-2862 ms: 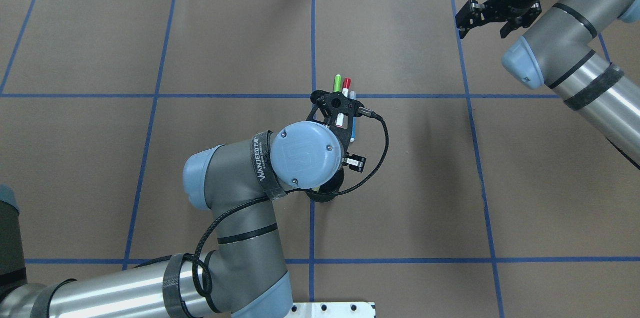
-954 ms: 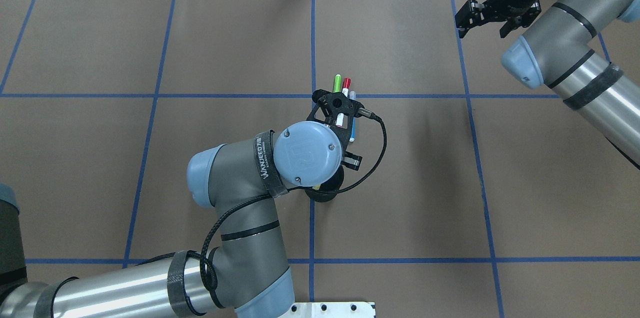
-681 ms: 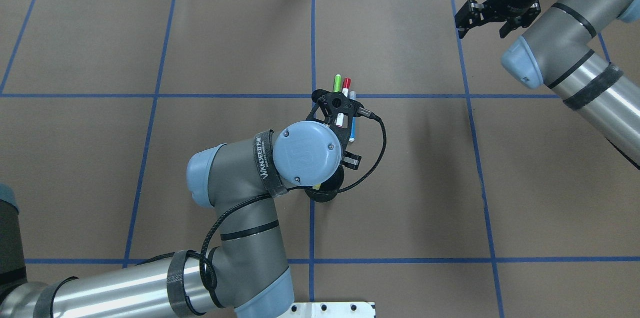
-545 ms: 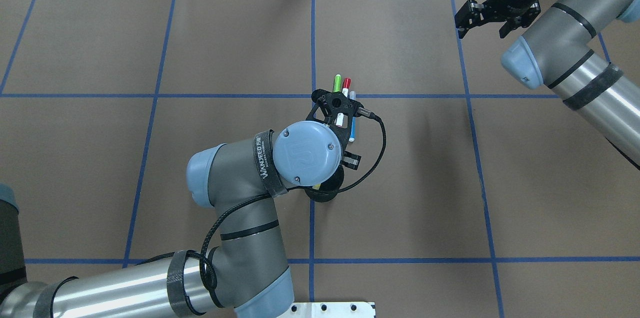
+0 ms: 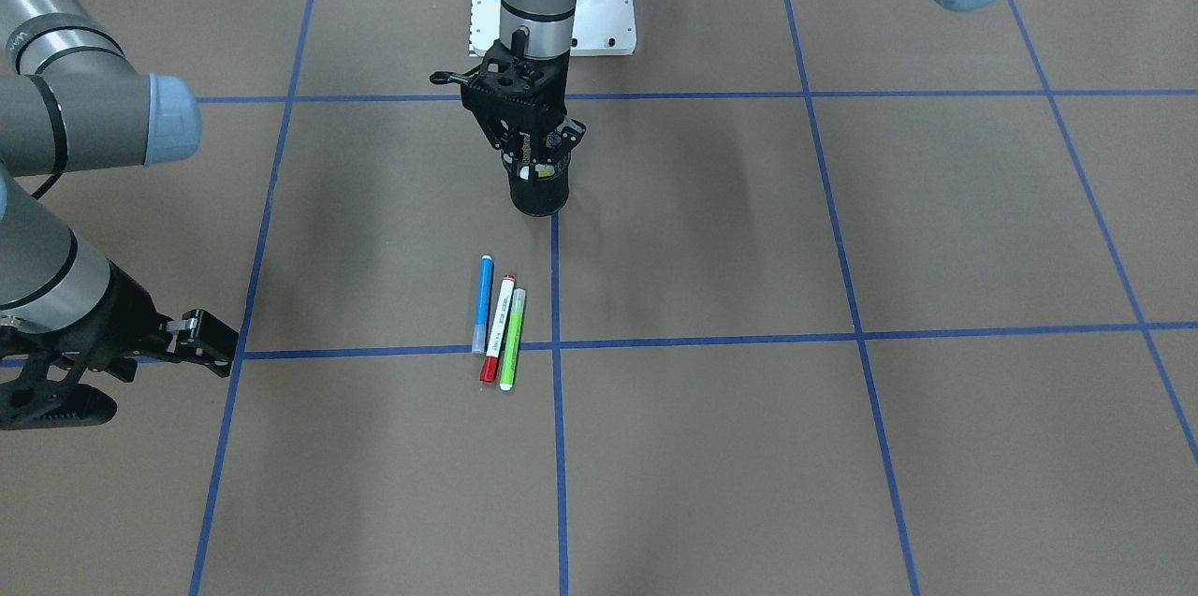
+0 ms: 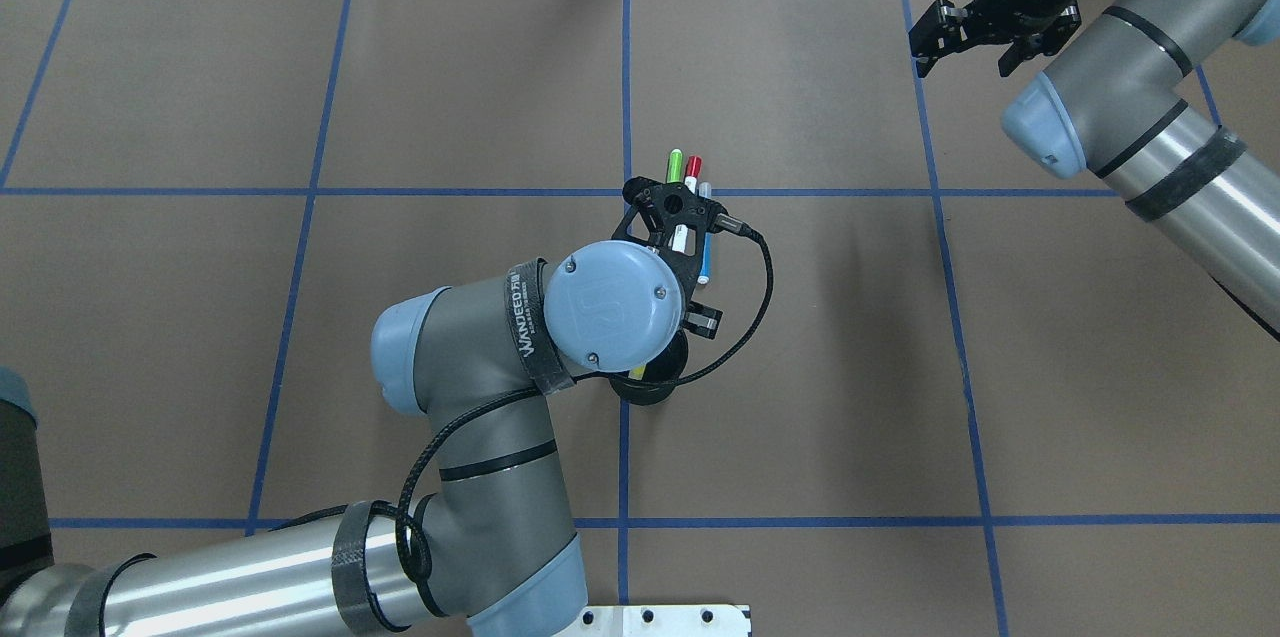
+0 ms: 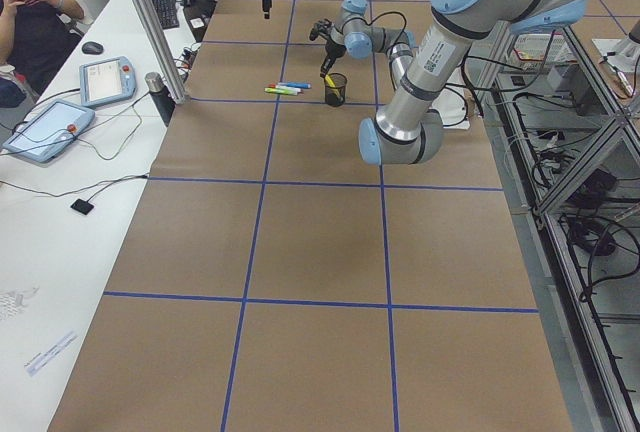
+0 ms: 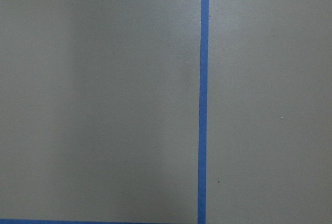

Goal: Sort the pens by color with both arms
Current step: 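Lower the left gripper into the cup and close on the yellow marker, then lift the yellow marker out of the cup with the left gripper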

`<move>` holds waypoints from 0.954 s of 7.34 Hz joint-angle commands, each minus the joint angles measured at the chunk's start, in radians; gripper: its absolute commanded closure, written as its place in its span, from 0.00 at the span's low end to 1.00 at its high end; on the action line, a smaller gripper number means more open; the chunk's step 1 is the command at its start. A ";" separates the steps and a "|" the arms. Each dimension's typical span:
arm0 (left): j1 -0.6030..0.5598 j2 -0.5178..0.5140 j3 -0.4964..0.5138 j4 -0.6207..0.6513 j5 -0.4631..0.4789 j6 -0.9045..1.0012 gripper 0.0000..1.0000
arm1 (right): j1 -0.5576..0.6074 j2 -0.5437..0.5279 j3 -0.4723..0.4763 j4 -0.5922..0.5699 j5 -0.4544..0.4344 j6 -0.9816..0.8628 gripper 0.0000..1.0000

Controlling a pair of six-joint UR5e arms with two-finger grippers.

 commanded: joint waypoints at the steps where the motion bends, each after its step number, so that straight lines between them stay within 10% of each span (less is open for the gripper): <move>1: -0.004 0.000 -0.031 0.009 -0.009 0.005 0.80 | 0.000 0.001 0.001 0.000 0.000 0.000 0.02; 7: -0.152 -0.085 -0.160 0.196 -0.151 0.003 0.82 | 0.000 0.001 0.002 0.000 0.000 0.002 0.02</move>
